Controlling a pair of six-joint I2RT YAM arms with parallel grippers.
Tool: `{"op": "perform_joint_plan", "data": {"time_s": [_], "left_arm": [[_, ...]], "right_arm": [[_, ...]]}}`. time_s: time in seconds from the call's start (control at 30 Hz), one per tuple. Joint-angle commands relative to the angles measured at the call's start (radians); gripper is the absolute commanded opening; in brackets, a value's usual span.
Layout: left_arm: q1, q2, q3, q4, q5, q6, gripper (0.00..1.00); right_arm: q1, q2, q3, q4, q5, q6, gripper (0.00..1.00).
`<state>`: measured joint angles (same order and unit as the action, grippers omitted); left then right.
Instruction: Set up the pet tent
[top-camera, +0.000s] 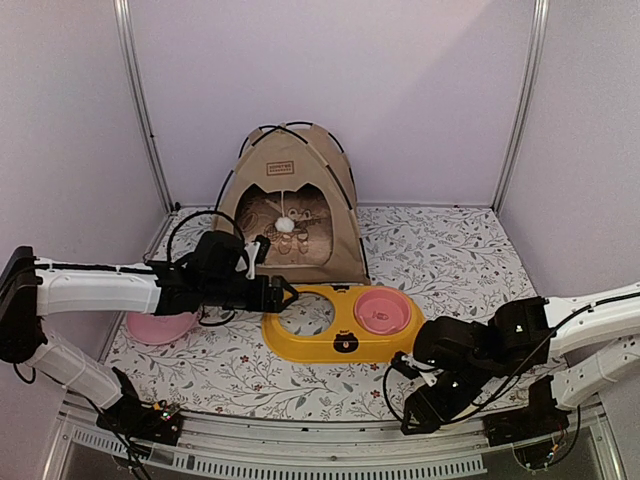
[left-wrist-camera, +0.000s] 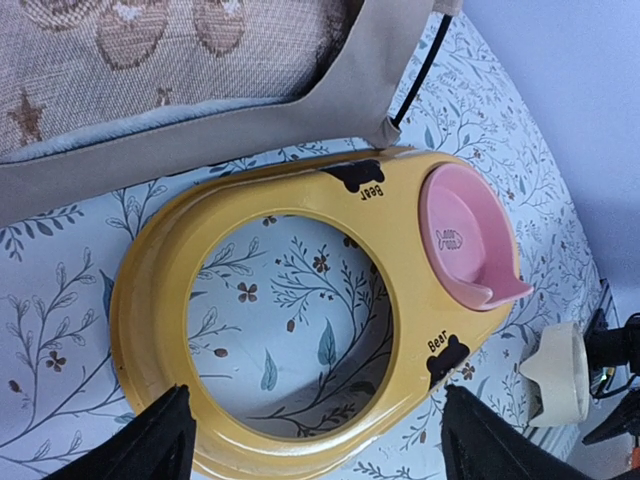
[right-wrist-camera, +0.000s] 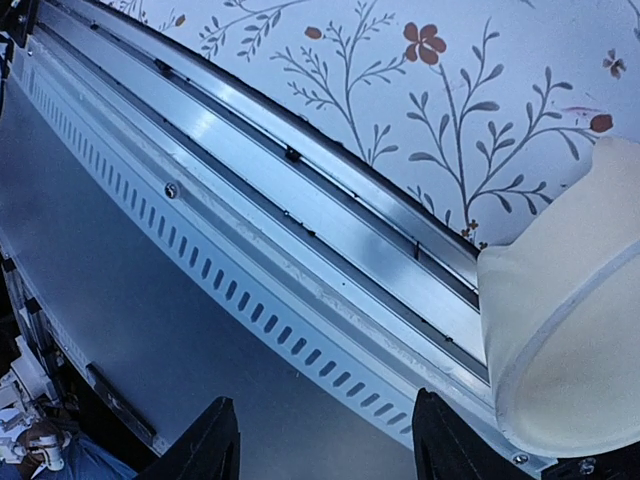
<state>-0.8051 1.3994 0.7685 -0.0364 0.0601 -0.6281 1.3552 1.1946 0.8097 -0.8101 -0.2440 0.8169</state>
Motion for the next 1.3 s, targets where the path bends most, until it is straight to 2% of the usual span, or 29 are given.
{"op": "perform_joint_plan", "data": {"time_s": [0.0,0.2,0.57,0.93,1.27], "left_arm": [[-0.015,0.009,0.024,0.014,0.004,0.02,0.86],[-0.016,0.011,0.022,0.01,0.0,0.022,0.86],[-0.015,0.029,0.03,0.023,0.007,0.016,0.86],[-0.014,0.016,0.021,0.016,0.0,0.021,0.86],[-0.014,-0.004,0.019,0.009,-0.008,0.031,0.86]], "right_arm": [[0.03,0.038,-0.034,0.04,-0.05,0.048,0.61],[0.011,0.05,-0.069,-0.008,0.0,0.08,0.65],[-0.252,0.038,-0.116,0.006,0.173,0.074,0.72],[-0.626,-0.103,-0.254,0.25,0.185,0.008,0.79],[-0.953,-0.191,-0.418,0.509,0.03,0.016,0.86]]}}
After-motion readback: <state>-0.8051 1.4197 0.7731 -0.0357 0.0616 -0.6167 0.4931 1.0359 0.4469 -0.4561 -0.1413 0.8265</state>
